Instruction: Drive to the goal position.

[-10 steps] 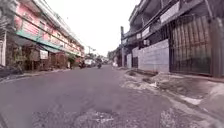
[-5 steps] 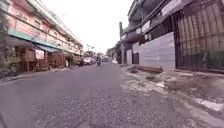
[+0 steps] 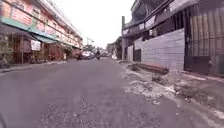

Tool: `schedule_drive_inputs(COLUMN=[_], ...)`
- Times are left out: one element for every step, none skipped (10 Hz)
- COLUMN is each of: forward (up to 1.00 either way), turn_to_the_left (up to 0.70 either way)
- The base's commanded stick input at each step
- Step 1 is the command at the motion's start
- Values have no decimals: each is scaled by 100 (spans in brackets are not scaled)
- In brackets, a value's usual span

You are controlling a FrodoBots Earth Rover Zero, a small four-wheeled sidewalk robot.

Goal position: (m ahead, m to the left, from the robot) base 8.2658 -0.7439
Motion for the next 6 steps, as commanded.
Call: schedule_drive_inputs(forward=[85,85,85,85,85,85], turn_to_the_left=[0,0,0,0,0,0])
